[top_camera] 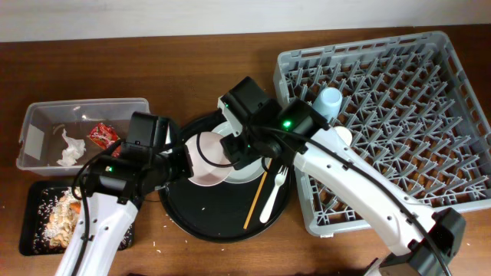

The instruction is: Sort waste into correct bins and load items into the dishwasher rack

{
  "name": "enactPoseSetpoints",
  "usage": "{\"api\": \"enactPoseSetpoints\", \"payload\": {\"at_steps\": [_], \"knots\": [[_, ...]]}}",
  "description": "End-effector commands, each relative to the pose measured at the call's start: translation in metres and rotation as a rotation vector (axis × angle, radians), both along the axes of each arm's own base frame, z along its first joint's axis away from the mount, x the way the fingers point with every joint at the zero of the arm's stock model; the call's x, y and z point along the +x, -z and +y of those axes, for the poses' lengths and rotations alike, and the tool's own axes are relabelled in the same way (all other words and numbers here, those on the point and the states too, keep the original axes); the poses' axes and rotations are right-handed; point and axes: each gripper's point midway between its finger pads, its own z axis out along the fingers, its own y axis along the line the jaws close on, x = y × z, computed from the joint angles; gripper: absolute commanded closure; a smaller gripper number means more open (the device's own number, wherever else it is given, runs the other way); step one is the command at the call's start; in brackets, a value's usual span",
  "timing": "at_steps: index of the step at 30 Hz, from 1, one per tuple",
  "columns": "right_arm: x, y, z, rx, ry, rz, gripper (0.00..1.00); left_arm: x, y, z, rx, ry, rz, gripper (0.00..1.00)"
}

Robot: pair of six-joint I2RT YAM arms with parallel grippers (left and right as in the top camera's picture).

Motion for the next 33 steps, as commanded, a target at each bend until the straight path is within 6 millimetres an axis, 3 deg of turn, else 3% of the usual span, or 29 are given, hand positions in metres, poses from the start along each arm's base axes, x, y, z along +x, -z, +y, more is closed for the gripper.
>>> {"api": "enactPoseSetpoints", "payload": {"at_steps": [1, 4, 8, 13, 17, 21, 22, 23, 26, 30, 32, 33], "knots": [[0.006, 0.016, -0.001, -0.050, 0.024, -0.001, 0.56, -0.001, -0.008, -0.013, -0.055, 0.065, -0.009, 1.00], [0.010, 0.025, 0.002, -0.059, 0.023, 0.009, 0.58, -0.001, -0.008, -0.014, -0.059, 0.067, -0.008, 1.00], [0.010, 0.025, 0.002, -0.059, 0.024, 0.009, 0.74, -0.001, -0.008, -0.014, -0.059, 0.067, -0.008, 1.00], [0.011, 0.025, 0.000, -0.068, 0.029, 0.002, 0.74, 0.000, -0.009, -0.014, -0.060, 0.067, -0.012, 1.00], [0.011, 0.025, -0.001, -0.075, 0.031, 0.001, 0.93, 0.001, -0.009, -0.014, -0.061, 0.067, -0.015, 1.00], [0.011, 0.026, -0.001, -0.077, 0.031, 0.003, 0.96, 0.002, -0.010, -0.014, -0.063, 0.066, -0.023, 0.99], [0.012, 0.026, -0.002, -0.083, 0.034, -0.002, 0.96, 0.003, -0.010, -0.014, -0.063, 0.066, -0.024, 0.90], [0.014, 0.026, -0.004, -0.093, 0.041, -0.012, 0.96, 0.003, -0.010, -0.014, -0.063, 0.067, -0.026, 0.70], [0.018, 0.026, -0.010, -0.120, 0.059, -0.036, 0.96, 0.003, -0.014, -0.014, -0.052, 0.093, -0.036, 0.66], [0.029, 0.025, -0.017, -0.153, 0.097, -0.088, 0.96, 0.005, -0.050, -0.014, -0.061, 0.106, -0.113, 0.66], [0.044, 0.022, -0.034, -0.222, 0.183, -0.152, 0.96, 0.003, -0.072, -0.014, -0.067, 0.112, -0.161, 0.66], [0.059, 0.018, -0.055, -0.291, 0.248, -0.216, 0.96, -0.001, -0.088, -0.012, -0.075, 0.112, -0.206, 0.65]]}}
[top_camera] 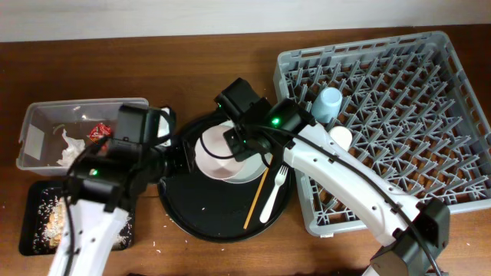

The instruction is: Sort waste into correct bins and load items into the dishwasher rack

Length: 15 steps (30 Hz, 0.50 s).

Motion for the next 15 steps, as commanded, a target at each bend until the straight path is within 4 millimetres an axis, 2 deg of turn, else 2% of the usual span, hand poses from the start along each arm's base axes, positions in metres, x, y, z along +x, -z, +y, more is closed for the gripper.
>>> {"api": "enactPoseSetpoints", "payload": {"at_steps": [1, 2, 3, 4, 5, 6, 7, 8, 9, 11, 14, 15], "knots": [[0.037, -0.007, -0.051, -0.179, 0.173, -0.158, 0.96, -0.007, -0.041, 0.005, -0.010, 0.010, -0.129, 0.65], [0.046, -0.011, -0.066, -0.227, 0.216, -0.196, 0.96, -0.008, -0.044, 0.008, 0.002, -0.001, -0.143, 0.65], [0.057, -0.019, -0.090, -0.299, 0.280, -0.253, 0.96, -0.008, -0.046, 0.012, 0.015, -0.013, -0.155, 0.64], [0.065, -0.025, -0.109, -0.353, 0.327, -0.292, 0.96, -0.008, -0.047, 0.014, 0.023, -0.020, -0.162, 0.62], [0.076, -0.036, -0.139, -0.441, 0.409, -0.352, 0.96, -0.008, -0.046, 0.014, 0.024, -0.020, -0.161, 0.55], [0.082, -0.045, -0.161, -0.506, 0.468, -0.393, 0.96, -0.008, -0.046, 0.014, 0.024, -0.020, -0.161, 0.41], [0.085, -0.052, -0.177, -0.549, 0.511, -0.421, 0.96, -0.008, -0.046, 0.014, 0.024, -0.020, -0.160, 0.21], [0.089, -0.062, -0.200, -0.615, 0.575, -0.459, 0.96, -0.008, -0.046, 0.014, 0.024, -0.020, -0.160, 0.08], [0.093, -0.068, -0.216, -0.664, 0.602, -0.476, 0.96, -0.008, -0.046, 0.014, 0.024, -0.020, -0.159, 0.01], [0.108, -0.078, -0.256, -0.747, 0.614, -0.473, 0.96, -0.008, -0.046, 0.014, 0.024, -0.020, -0.159, 0.01], [0.125, -0.090, -0.297, -0.771, 0.676, -0.502, 0.96, -0.008, -0.046, 0.014, 0.024, -0.020, -0.159, 0.01], [0.132, -0.097, -0.322, -0.784, 0.718, -0.518, 0.96, -0.008, -0.046, 0.014, 0.024, -0.020, -0.159, 0.01]]}}
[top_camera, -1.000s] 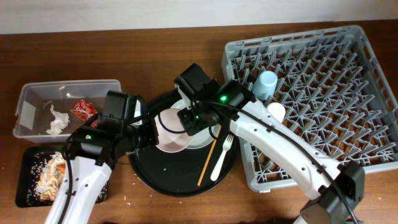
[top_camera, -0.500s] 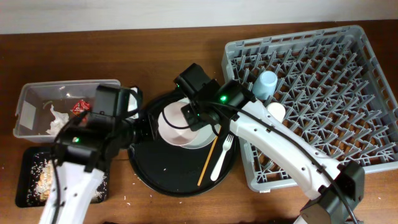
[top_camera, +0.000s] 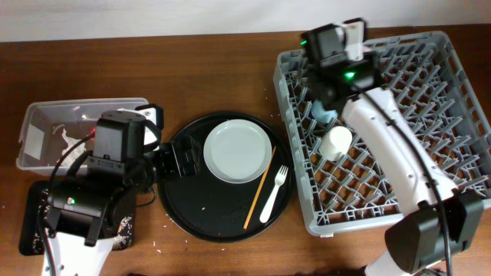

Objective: Sort waste into correct bins and load items into the dishwasher rack
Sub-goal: 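Place the pink bowl upside down in the rack with the right gripper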

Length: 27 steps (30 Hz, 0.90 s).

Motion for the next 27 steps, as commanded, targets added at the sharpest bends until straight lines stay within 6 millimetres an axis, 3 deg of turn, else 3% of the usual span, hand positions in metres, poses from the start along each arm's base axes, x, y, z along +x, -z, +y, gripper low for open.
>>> {"api": "enactPoseSetpoints", "payload": {"at_steps": [1, 2, 3, 6, 8, 10, 12, 14, 15, 19, 27], "knots": [[0.008, -0.016, -0.055, -0.097, 0.072, 0.003, 0.96, 0.002, -0.007, 0.002, 0.004, -0.002, -0.023, 0.01], [0.010, -0.021, -0.070, -0.100, 0.099, -0.018, 0.96, 0.002, -0.007, 0.002, 0.004, -0.003, -0.023, 0.01], [0.011, -0.028, -0.097, -0.108, 0.148, -0.051, 0.96, 0.002, -0.007, 0.002, 0.004, -0.003, -0.023, 0.01], [0.021, -0.023, -0.128, -0.054, 0.112, -0.047, 0.96, 0.002, -0.007, 0.002, 0.004, -0.003, -0.022, 0.01], [0.028, -0.018, -0.146, -0.109, 0.102, 0.003, 0.96, 0.002, -0.007, 0.002, 0.004, -0.003, -0.023, 0.01], [0.038, -0.003, -0.155, -0.163, 0.074, 0.082, 0.96, 0.002, -0.007, 0.002, 0.004, -0.003, -0.023, 0.01], [0.055, 0.034, -0.156, -0.219, 0.021, 0.215, 0.96, 0.002, -0.007, 0.002, 0.004, -0.003, -0.022, 0.01], [0.058, 0.050, -0.162, -0.264, 0.048, 0.269, 0.96, 0.002, -0.007, 0.002, 0.004, -0.003, -0.022, 0.01], [0.061, 0.068, -0.166, -0.295, 0.063, 0.328, 0.96, 0.002, -0.007, 0.002, 0.004, -0.003, -0.023, 0.01], [0.064, 0.099, -0.160, -0.308, 0.052, 0.405, 0.96, 0.002, -0.007, 0.002, 0.004, -0.003, -0.022, 0.01], [0.076, 0.104, -0.102, -0.331, -0.063, 0.421, 0.96, 0.002, -0.007, 0.002, 0.004, -0.003, -0.023, 0.01]]}}
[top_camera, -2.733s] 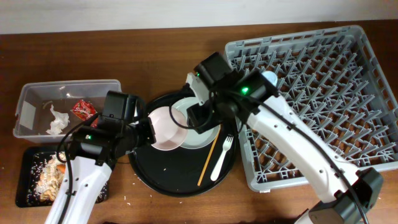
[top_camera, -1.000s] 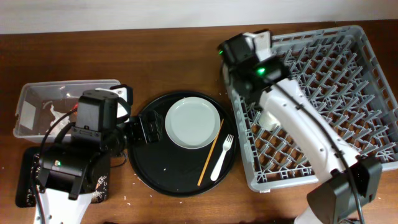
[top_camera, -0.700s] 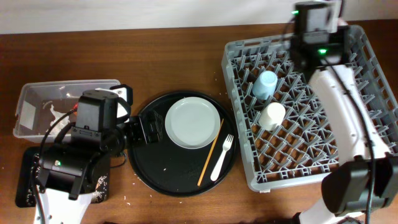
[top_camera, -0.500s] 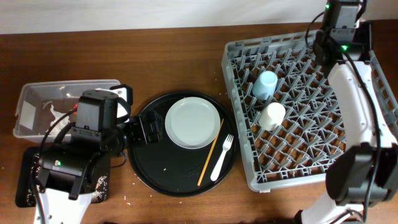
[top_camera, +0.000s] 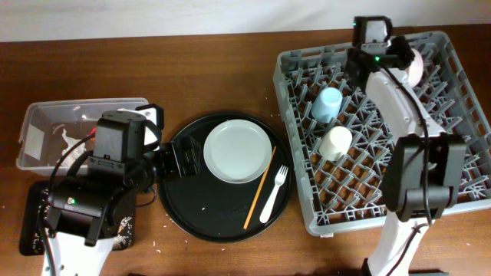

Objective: Sort waste into correct bins and load items into the dishwasher rack
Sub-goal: 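Place the pink bowl upside down in the rack with the right gripper, then open the right gripper and withdraw it from the rack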

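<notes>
My right gripper (top_camera: 400, 60) is over the back of the grey dishwasher rack (top_camera: 453, 176), shut on a pinkish-white bowl (top_camera: 415, 67) that stands on edge among the back rows. A blue cup (top_camera: 327, 103) and a white cup (top_camera: 335, 142) sit in the rack's left part. A pale green plate (top_camera: 238, 152), a wooden chopstick (top_camera: 259, 190) and a white fork (top_camera: 275, 195) lie on the round black tray (top_camera: 207, 218). My left gripper (top_camera: 186, 158) hangs open at the tray's left edge, holding nothing.
A clear plastic bin (top_camera: 34, 115) with paper and a red wrapper stands at the left. In front of it lies a black rectangular tray (top_camera: 31, 230) with food scraps, partly under my left arm. Crumbs dot the wooden table.
My right gripper has moved right along the rack's back edge, from its back-left corner to its back middle. The bowl now stands among the back rows. My left arm has not moved.
Both grippers were at the bowl lying on the green plate. Then the right gripper was over the bowl on the plate. After that the bowl was gone from the plate, the right arm over the rack, the left arm back at the tray's edge.
</notes>
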{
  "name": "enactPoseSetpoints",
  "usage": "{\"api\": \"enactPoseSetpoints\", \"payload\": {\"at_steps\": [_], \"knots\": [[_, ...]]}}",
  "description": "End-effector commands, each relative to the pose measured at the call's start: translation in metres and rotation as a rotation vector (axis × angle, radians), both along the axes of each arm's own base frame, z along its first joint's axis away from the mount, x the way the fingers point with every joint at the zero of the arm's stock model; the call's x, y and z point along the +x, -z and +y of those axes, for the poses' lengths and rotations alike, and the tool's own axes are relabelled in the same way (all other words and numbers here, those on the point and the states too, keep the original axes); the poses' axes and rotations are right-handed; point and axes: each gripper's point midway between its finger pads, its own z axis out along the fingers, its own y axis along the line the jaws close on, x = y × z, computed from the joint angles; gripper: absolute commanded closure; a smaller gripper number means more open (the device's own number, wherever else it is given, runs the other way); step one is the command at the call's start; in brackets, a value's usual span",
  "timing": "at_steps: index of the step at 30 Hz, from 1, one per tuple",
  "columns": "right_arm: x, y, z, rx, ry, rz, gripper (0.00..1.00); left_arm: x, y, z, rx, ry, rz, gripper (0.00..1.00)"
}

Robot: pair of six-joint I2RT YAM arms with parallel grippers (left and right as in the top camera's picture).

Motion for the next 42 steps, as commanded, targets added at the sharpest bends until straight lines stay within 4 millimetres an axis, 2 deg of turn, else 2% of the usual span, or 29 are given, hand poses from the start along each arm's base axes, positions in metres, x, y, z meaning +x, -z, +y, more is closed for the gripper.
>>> {"api": "enactPoseSetpoints", "payload": {"at_steps": [1, 5, 7, 10, 14, 17, 20, 23, 25, 27, 29, 31, 32, 34, 35, 37, 38, 40, 42], "knots": [[0.005, 0.020, 0.028, 0.017, -0.063, 0.059, 0.96, 0.002, -0.007, 0.002, 0.004, -0.003, -0.022, 0.01], [0.007, 0.021, 0.047, 0.021, -0.093, 0.065, 0.85, 0.002, -0.007, 0.002, 0.004, -0.003, -0.022, 0.01], [0.009, 0.021, 0.062, 0.020, -0.122, 0.066, 0.79, 0.002, -0.007, 0.002, 0.004, -0.003, -0.022, 0.01], [0.012, 0.021, 0.090, 0.018, -0.175, 0.066, 0.64, 0.002, -0.007, 0.002, 0.003, -0.003, -0.022, 0.01], [0.014, 0.018, 0.126, 0.029, -0.237, 0.046, 0.54, 0.002, -0.007, 0.002, 0.004, -0.003, -0.022, 0.01], [0.011, -0.013, 0.141, 0.126, -0.240, -0.098, 0.52, 0.002, -0.007, 0.002, 0.004, -0.003, -0.022, 0.01], [-0.008, -0.058, 0.153, 0.397, -0.313, -0.220, 0.52, 0.002, -0.007, 0.002, 0.004, -0.003, -0.022, 0.01], [-0.033, -0.096, 0.151, 0.646, -0.341, -0.322, 0.51, 0.002, -0.007, 0.002, 0.004, -0.003, -0.022, 0.01], [-0.056, -0.130, 0.125, 0.769, -0.274, -0.447, 0.51, 0.002, -0.007, 0.002, 0.004, -0.003, -0.022, 0.01], [-0.072, -0.144, 0.099, 0.823, -0.212, -0.511, 0.51, 0.002, -0.007, 0.002, 0.004, -0.003, -0.022, 0.01], [-0.085, -0.138, 0.074, 0.926, -0.152, -0.510, 0.59, 0.002, -0.007, 0.002, 0.004, -0.003, -0.022, 0.01], [-0.088, -0.122, 0.074, 1.066, -0.160, -0.453, 0.67, 0.002, -0.007, 0.002, 0.003, -0.003, -0.022, 0.01], [-0.093, -0.111, 0.086, 1.219, -0.192, -0.386, 0.66, 0.002, -0.007, 0.002, 0.004, -0.003, -0.022, 0.01], [-0.107, -0.103, 0.108, 1.358, -0.211, -0.299, 0.62, 0.002, -0.007, 0.002, 0.004, -0.003, -0.022, 0.01], [-0.112, -0.100, 0.112, 1.377, -0.203, -0.276, 0.57, 0.002, -0.007, 0.002, 0.004, -0.003, -0.022, 0.01], [-0.117, -0.094, 0.109, 1.360, -0.167, -0.257, 0.45, 0.002, -0.007, 0.002, 0.003, -0.003, -0.022, 0.01], [-0.116, -0.094, 0.101, 1.326, -0.149, -0.271, 0.46, 0.002, -0.007, 0.002, 0.004, -0.003, -0.022, 0.01], [-0.111, -0.092, 0.091, 1.276, -0.130, -0.294, 0.66, 0.002, -0.007, 0.002, 0.004, -0.003, -0.022, 0.01], [-0.094, -0.083, 0.083, 1.249, -0.124, -0.311, 0.94, 0.002, -0.007, 0.002, 0.004, -0.003, -0.022, 0.01]]}}
